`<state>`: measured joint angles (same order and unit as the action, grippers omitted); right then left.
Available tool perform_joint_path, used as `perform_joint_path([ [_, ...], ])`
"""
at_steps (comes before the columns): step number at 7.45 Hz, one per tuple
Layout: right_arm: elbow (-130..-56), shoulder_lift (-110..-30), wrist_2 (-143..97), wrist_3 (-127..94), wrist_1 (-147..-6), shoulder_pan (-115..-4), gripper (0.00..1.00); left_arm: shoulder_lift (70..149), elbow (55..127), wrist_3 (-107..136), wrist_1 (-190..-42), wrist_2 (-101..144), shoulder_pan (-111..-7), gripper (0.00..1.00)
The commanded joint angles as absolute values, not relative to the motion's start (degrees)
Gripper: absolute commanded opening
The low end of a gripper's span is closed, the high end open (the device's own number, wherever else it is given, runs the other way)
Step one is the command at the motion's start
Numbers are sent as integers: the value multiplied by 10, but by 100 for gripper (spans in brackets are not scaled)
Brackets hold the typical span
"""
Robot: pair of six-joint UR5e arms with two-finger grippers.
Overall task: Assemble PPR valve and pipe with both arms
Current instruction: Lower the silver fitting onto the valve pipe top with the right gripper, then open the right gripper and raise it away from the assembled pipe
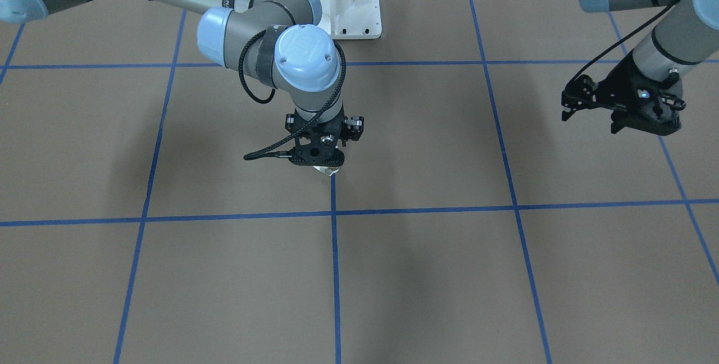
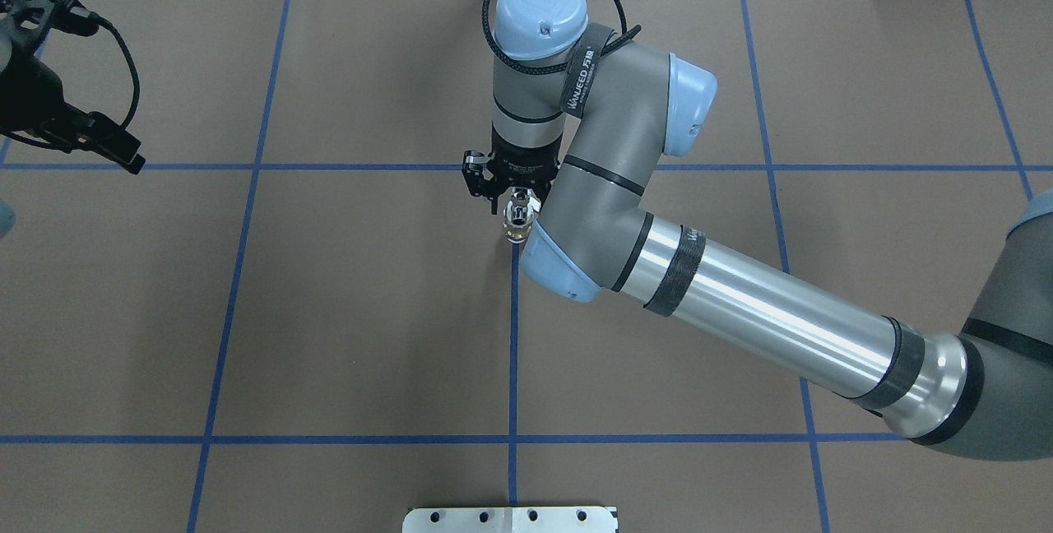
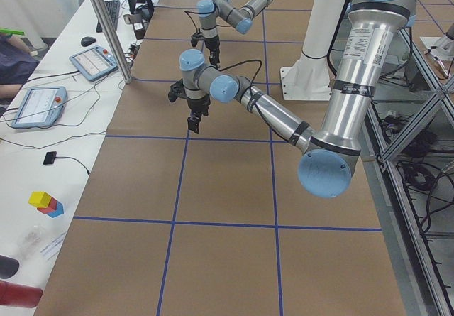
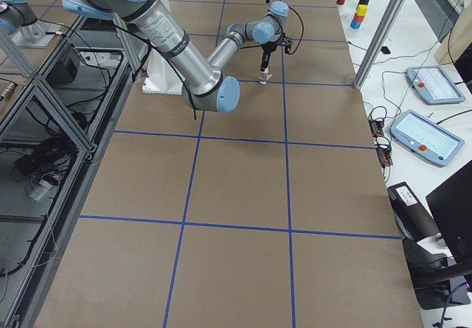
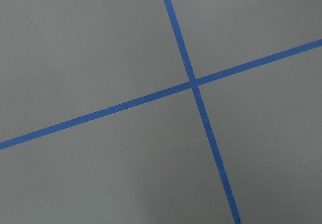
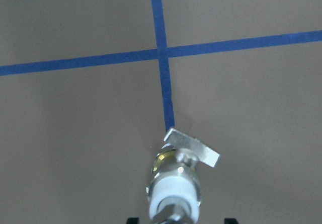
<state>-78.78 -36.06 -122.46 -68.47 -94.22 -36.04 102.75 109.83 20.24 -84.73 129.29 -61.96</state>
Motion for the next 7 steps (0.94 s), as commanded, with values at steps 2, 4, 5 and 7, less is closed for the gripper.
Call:
perform_joint_path([
  [2,-790,-359,-1223,-685,-942,-360,99,1027,1099,203,-846,1293,-620,100],
  [4,-818,-361,-1213,-688,-944,-365,99,1028,1099,202,-846,1293,-620,100],
  [5,-870,-383,-1178,-693,-944,-370,99,1028,1100,202,-846,1293,-620,100],
  [7,-1002,-466,-1164,-680,-952,-409,99,1025,1109,202,-846,1293,-621,100],
])
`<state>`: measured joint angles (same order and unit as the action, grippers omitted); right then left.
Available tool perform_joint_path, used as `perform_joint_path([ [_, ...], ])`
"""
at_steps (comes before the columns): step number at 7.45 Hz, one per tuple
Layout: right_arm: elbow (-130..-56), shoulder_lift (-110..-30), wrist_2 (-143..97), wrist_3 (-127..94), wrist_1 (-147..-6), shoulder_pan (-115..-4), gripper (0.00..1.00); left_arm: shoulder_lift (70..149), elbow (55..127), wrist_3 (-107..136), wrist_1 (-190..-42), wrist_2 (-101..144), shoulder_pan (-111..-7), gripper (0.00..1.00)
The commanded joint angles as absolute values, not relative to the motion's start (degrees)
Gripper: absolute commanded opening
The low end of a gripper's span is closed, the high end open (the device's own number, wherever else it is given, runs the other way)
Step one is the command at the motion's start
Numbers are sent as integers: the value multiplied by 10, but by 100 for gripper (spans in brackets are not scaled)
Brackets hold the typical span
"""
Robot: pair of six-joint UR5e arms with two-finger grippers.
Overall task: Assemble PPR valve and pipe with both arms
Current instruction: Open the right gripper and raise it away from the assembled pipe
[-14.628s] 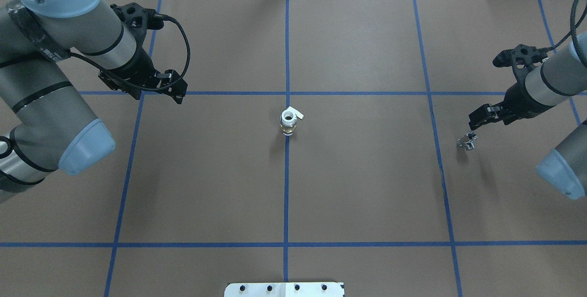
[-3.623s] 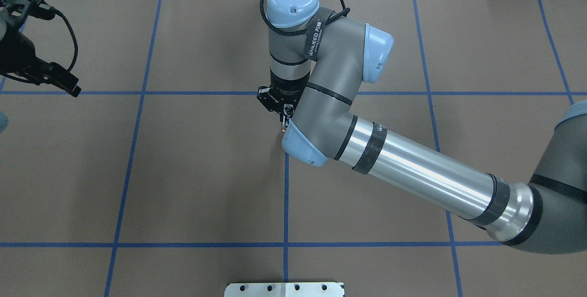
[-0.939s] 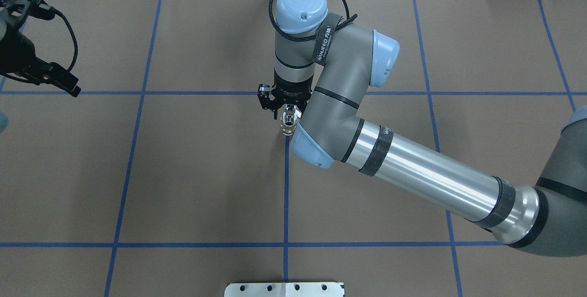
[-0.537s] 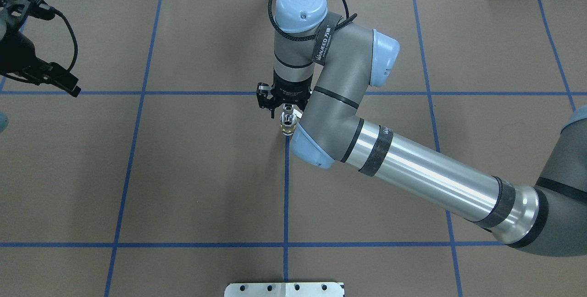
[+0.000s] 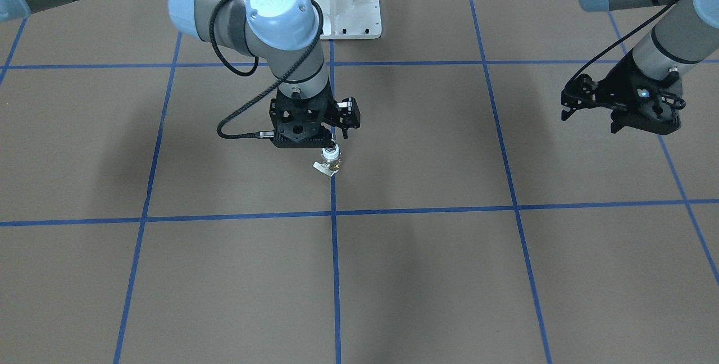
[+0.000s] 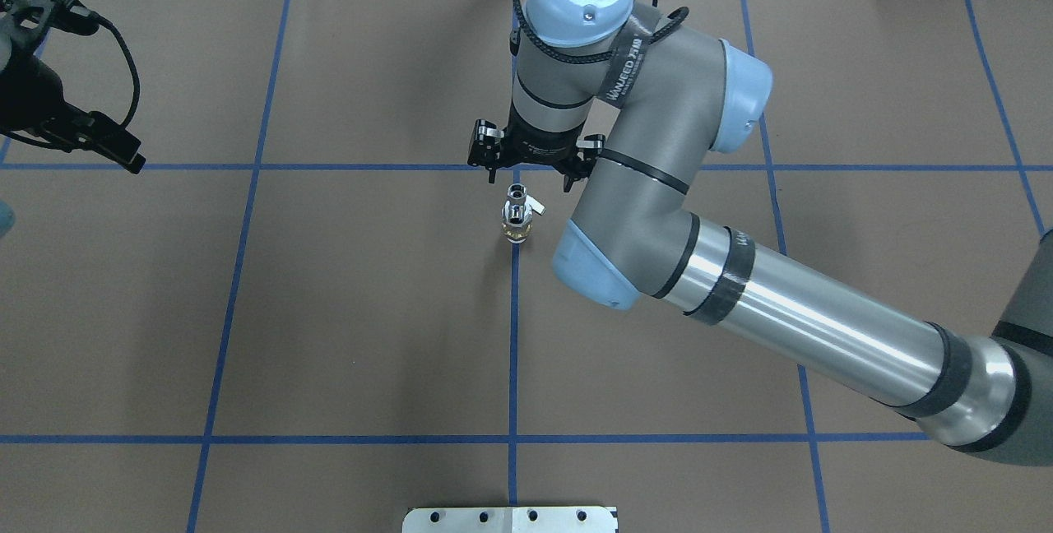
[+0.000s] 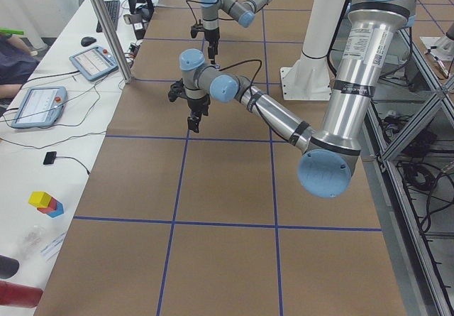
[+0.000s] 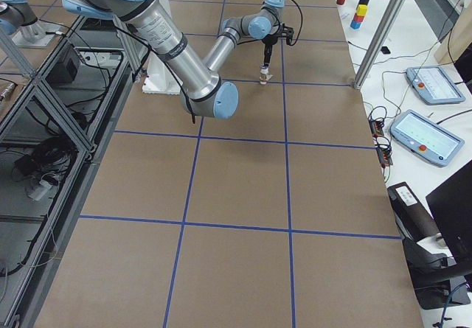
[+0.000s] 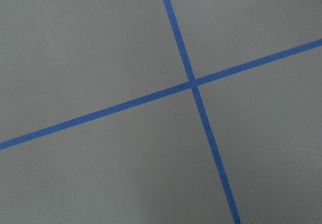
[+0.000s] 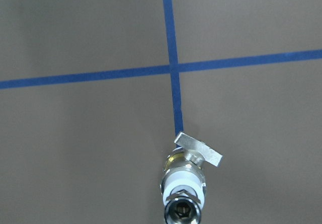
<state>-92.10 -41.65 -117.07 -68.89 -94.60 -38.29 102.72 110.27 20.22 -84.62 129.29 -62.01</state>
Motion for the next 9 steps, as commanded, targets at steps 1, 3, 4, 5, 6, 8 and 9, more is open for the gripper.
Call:
perform_joint_path([
  [1,-1035,-491,-1168,-659,-981,-428,99,1020,1114,200,-846,1291,-626,100],
  [3,-1094,-535,-1173,-446,-1123,-498,99,1010,1107,135,-841,1290,-677,100],
  [4,-1103,-579,-1194,-366,-1136,-552,99,988,1092,66,-839,1292,-724,100],
  [5,-1102,-636,-1234,-251,-1133,-619,99,978,1062,-1,-838,1293,-778,100],
  [6,-1099,-695,-1257,-118,-1134,-688,99,972,1015,-56,-840,1295,-834,100],
  [8,-1073,-796,-1283,25,-1132,-808,99,938,973,-141,-842,1308,-901,100],
  [9,-1065,-822,-1290,65,-1132,-849,100,920,978,-134,-846,1308,-903,100],
])
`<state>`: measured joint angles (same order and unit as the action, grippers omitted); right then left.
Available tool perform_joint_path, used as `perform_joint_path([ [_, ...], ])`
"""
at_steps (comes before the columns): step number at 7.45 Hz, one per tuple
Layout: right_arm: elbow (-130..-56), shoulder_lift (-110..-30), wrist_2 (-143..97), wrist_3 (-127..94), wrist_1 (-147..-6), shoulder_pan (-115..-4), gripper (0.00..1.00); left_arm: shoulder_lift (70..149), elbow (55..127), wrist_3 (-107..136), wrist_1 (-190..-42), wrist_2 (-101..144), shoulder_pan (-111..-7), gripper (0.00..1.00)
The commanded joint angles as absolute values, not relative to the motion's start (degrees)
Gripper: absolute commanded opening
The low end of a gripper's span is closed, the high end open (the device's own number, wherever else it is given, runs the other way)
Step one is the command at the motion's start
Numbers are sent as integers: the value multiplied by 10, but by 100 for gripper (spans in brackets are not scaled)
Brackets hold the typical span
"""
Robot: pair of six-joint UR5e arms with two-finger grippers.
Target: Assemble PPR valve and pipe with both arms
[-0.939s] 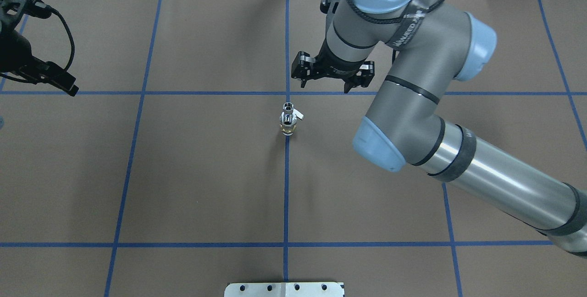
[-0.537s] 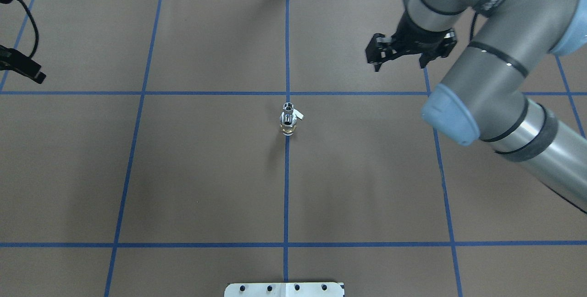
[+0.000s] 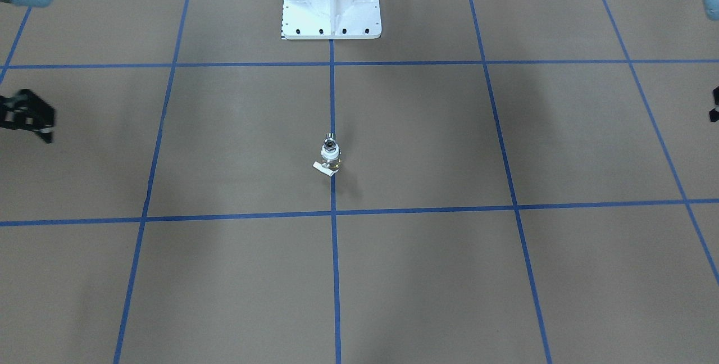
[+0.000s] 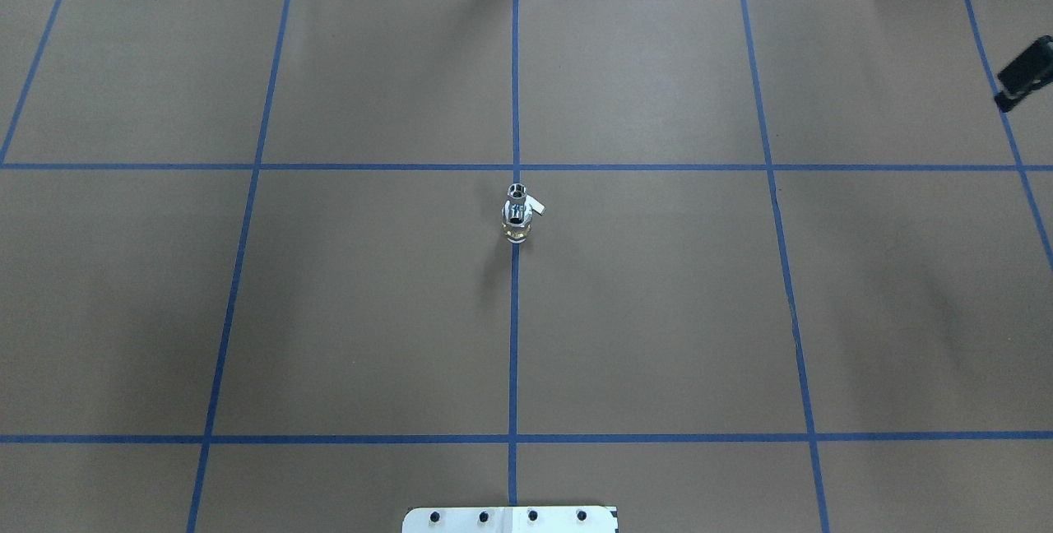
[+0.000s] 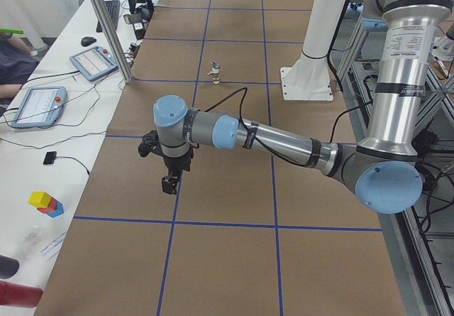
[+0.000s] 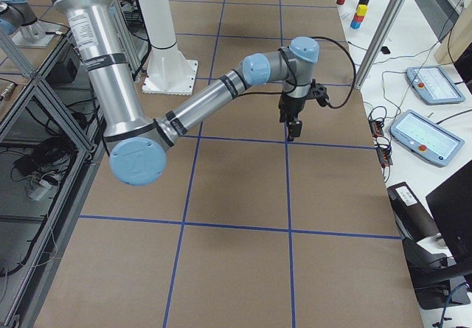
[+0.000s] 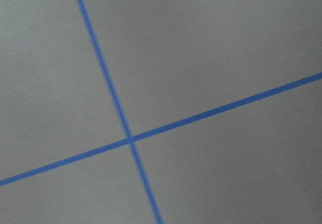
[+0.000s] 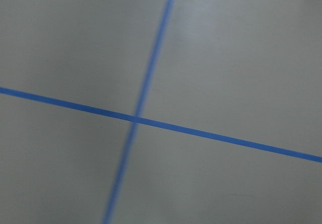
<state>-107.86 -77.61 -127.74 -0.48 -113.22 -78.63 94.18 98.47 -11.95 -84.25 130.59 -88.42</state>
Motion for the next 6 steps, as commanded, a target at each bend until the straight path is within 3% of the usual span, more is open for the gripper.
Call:
perform_joint_path([
  [1,-1065,-837,-1303,62,-1132,-873,99,918,979,-130,-846,1307,-909,100],
  [6,-1006,-872,-1287,64,-1103,-917,100,851,958,-128,-967,1305,-922,100],
])
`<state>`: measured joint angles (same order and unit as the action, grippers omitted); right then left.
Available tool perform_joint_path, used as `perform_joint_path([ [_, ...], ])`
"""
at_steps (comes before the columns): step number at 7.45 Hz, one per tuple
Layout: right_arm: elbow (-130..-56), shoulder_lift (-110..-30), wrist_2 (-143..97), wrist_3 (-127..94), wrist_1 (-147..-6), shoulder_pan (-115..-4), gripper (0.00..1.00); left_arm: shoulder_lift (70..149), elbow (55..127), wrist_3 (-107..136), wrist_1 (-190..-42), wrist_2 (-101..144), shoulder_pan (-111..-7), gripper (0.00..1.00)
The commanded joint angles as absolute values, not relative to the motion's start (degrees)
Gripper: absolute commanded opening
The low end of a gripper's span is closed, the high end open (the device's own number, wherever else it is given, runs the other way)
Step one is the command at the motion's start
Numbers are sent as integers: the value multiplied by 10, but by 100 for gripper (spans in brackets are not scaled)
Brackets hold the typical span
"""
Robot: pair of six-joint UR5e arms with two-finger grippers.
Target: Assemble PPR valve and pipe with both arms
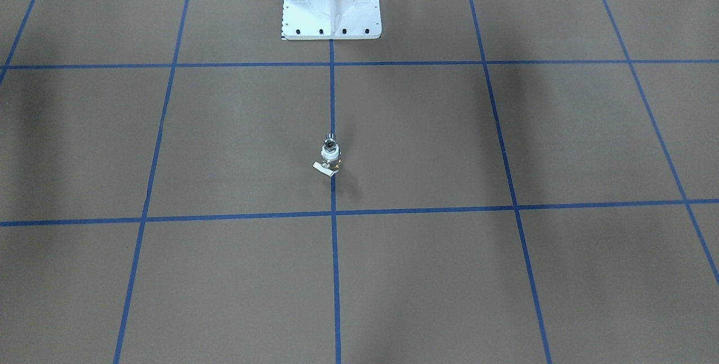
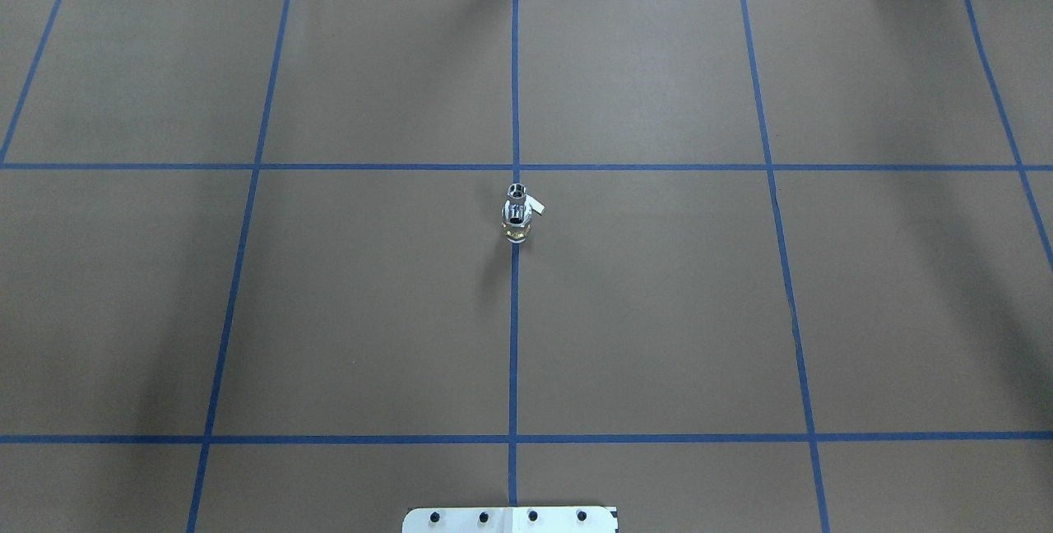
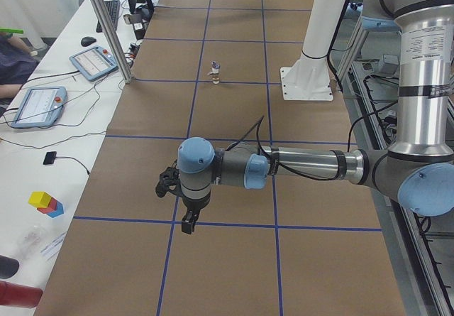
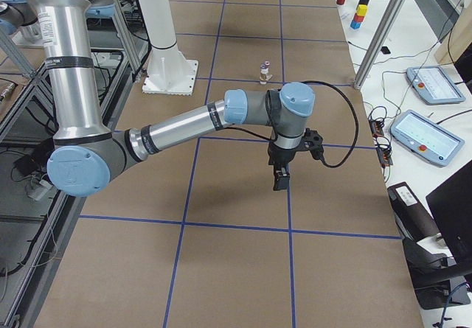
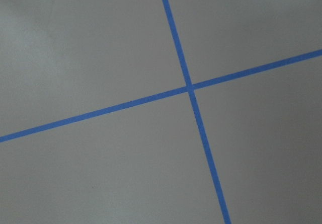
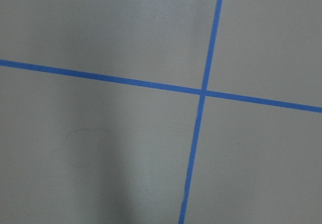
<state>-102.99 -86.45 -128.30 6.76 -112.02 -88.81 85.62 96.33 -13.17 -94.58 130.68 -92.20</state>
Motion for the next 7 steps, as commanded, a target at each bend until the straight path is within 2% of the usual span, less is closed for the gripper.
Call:
perform_joint_path([
  [1,-997,-885,-1287,66,-1103,-929,99,857,958,-128,-962,1304,-922,100],
  [4,-942,-918,-1297,63,-973,-941,99,858,959,-128,-959,1305,-921,100],
  [7,-939,-918,-1327,62,-971,-941,99,856,961,-69,-961,1308,-921,100],
])
